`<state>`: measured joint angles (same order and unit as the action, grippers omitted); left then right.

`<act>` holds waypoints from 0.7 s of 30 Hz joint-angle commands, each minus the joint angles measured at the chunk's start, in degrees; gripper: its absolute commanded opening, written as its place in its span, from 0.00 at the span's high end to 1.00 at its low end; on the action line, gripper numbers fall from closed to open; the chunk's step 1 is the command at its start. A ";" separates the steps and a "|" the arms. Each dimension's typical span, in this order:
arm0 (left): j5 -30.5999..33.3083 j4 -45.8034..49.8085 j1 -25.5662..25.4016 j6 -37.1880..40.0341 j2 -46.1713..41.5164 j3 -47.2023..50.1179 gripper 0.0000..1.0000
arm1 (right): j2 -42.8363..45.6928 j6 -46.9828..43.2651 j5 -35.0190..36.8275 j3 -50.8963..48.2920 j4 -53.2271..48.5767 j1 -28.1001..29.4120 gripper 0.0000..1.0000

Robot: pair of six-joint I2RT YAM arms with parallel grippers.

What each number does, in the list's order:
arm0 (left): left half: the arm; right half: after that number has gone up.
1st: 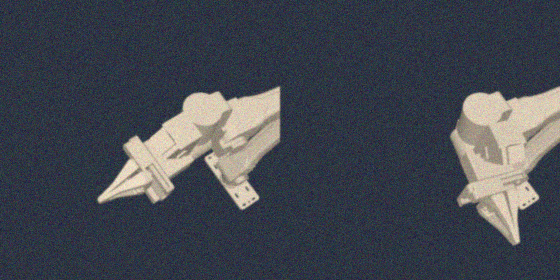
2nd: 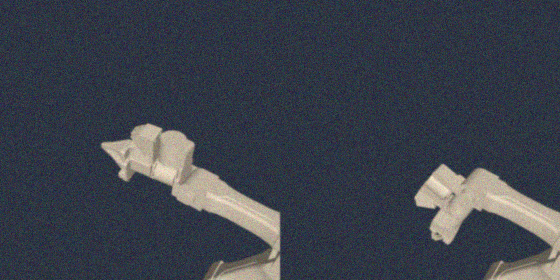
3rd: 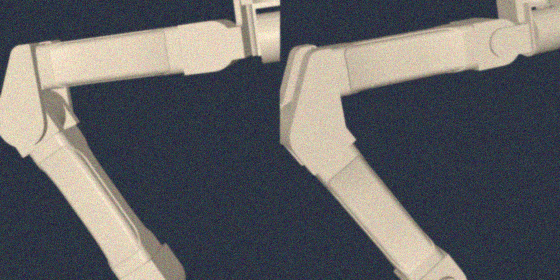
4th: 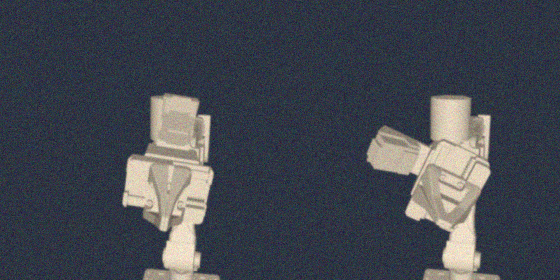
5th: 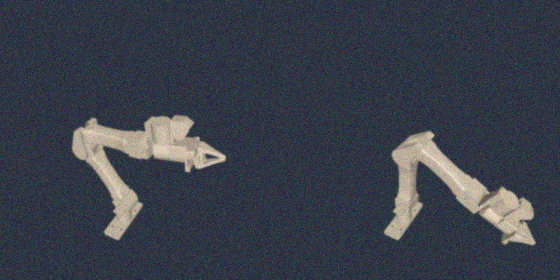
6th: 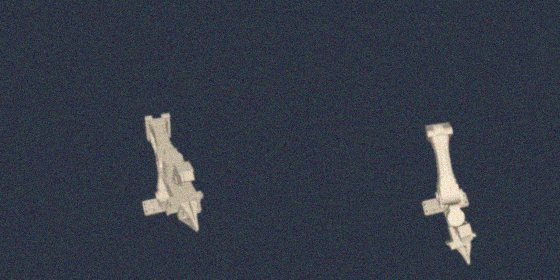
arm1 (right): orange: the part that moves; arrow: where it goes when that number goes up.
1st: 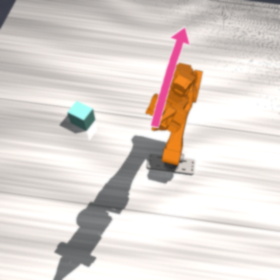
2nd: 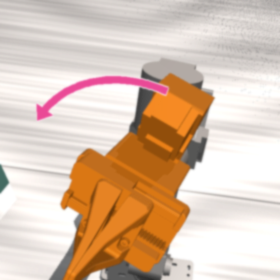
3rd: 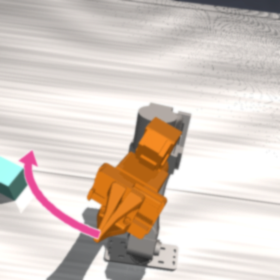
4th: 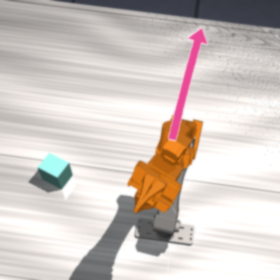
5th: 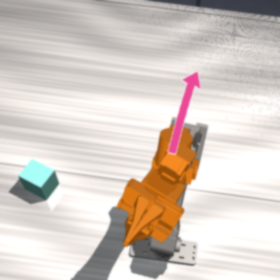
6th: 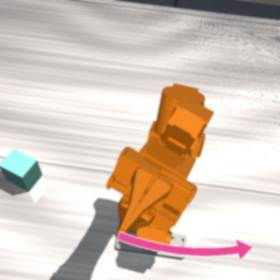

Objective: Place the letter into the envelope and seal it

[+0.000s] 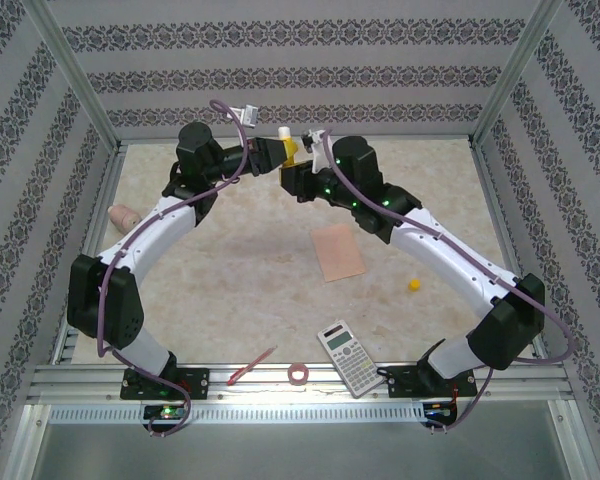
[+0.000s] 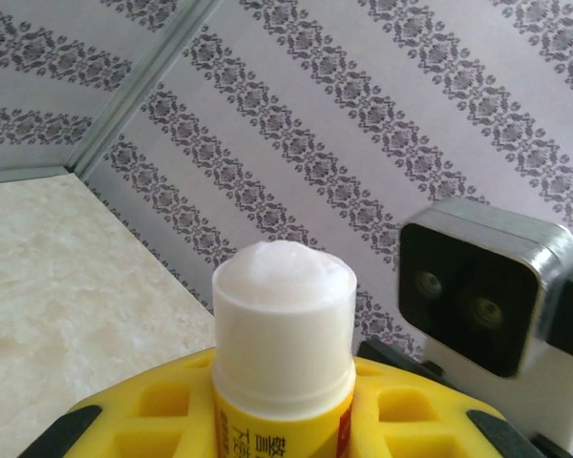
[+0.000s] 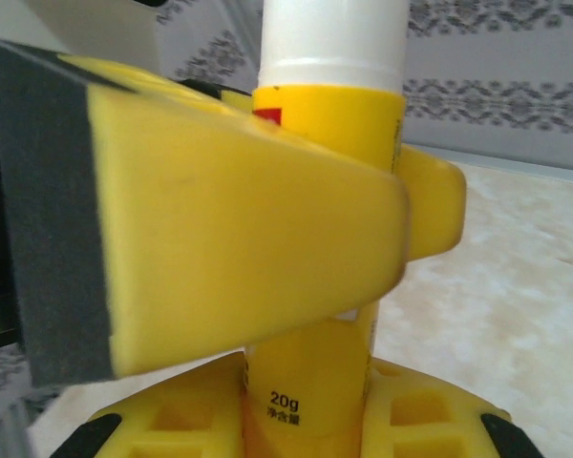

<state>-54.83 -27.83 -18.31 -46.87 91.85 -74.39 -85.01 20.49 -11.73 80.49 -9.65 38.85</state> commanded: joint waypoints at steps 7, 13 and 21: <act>6.73 -2.93 -3.93 -2.76 0.91 1.54 1.00 | -0.99 -6.34 1.29 1.35 1.45 6.55 0.77; 2.72 -2.99 -3.34 -0.69 1.44 -0.50 1.00 | 2.03 -1.07 -10.94 -0.92 3.36 1.04 0.67; -8.73 -13.97 -0.70 -8.58 4.84 -4.33 1.00 | 5.09 19.71 -47.77 -6.67 21.59 -15.85 0.24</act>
<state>-57.52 -33.39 -19.40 -50.87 94.91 -76.16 -83.18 31.38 -41.93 75.48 0.78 25.98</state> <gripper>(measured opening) 0.259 0.732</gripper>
